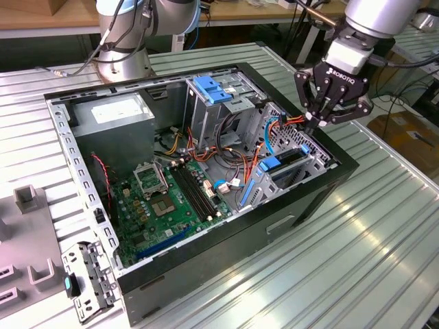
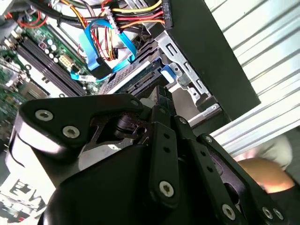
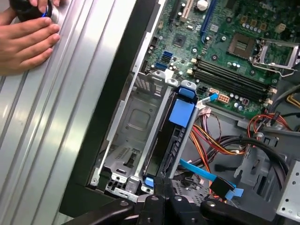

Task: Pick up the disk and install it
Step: 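Insert the first disk wire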

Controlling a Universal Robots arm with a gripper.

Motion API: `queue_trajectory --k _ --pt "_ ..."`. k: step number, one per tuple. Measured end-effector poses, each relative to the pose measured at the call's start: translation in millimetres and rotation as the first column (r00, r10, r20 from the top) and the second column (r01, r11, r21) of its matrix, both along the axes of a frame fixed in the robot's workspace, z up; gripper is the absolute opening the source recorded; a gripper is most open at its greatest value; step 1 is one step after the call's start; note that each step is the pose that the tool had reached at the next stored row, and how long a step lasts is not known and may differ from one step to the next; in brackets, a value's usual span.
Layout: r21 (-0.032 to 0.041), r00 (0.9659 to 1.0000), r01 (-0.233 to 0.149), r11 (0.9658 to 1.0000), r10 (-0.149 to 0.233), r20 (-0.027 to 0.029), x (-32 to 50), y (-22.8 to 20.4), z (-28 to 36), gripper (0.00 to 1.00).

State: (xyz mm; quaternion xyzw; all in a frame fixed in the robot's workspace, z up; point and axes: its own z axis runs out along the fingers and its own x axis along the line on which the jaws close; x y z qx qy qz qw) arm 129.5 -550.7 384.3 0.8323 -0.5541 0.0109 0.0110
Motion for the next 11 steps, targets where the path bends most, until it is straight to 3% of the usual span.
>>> queue_trajectory --k 4,8,11 --pt "0.0 0.9979 -0.065 0.9979 0.065 0.0 0.0 0.0 0.0 0.11" --pt "-0.0001 0.9975 -0.071 0.9975 0.071 0.0 0.5 0.2 0.1 0.11" --pt "-0.0001 0.9974 -0.071 0.9974 0.071 0.0 2.4 4.0 0.1 0.11"
